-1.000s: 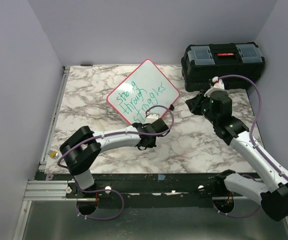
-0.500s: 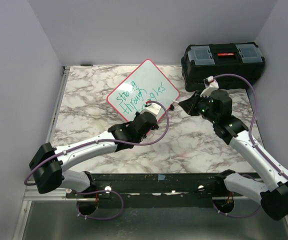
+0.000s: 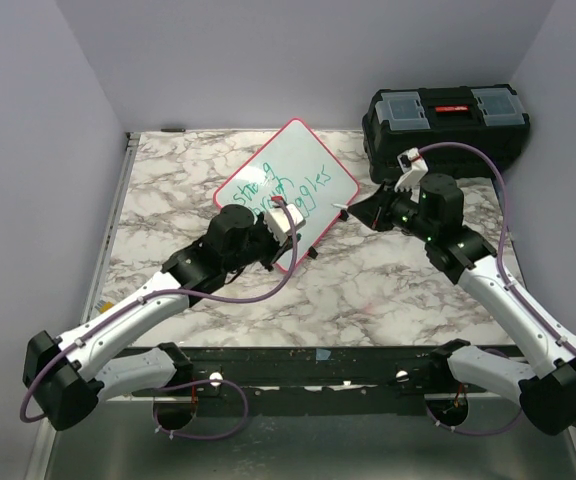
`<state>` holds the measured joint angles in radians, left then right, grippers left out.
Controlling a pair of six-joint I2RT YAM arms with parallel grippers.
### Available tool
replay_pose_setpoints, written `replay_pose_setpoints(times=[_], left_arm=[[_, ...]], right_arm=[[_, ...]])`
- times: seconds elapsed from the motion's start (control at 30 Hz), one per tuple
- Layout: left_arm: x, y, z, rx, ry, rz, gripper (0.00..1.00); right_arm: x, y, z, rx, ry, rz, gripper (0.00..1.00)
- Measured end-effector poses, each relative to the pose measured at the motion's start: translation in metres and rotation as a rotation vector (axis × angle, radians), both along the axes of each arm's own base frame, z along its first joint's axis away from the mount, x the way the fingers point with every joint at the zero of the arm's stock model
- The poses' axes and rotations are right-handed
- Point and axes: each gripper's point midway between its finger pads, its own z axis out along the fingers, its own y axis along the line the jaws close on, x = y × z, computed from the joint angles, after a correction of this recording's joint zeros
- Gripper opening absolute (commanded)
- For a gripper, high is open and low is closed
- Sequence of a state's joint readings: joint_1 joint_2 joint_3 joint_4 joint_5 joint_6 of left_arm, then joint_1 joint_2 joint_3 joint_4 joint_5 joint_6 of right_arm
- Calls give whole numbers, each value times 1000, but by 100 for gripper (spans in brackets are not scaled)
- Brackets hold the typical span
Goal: Write a sentence on the whiteboard
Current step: Insert the whiteboard marker without the cap into the pen cap.
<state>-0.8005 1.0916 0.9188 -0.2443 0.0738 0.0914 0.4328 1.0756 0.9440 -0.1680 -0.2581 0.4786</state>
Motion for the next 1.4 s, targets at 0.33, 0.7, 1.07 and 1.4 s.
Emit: replay_pose_setpoints(times=[0.33,0.7,1.07,1.4], left_arm=[[-4,-3,-4,-79,-70,-240,0],[-2,-10,-5,-84,-134,-383,0],[9,-12,-9,-83,-152,-388,0],[13,-12,-10,-85,-156,-388,0]], right_arm=[[-22,18,9,36,13,160,1],[-47,40,6,82,72,362,1],[-53,49,-6,95,139,440,1],[-52,56,-14,92,171,462,1]])
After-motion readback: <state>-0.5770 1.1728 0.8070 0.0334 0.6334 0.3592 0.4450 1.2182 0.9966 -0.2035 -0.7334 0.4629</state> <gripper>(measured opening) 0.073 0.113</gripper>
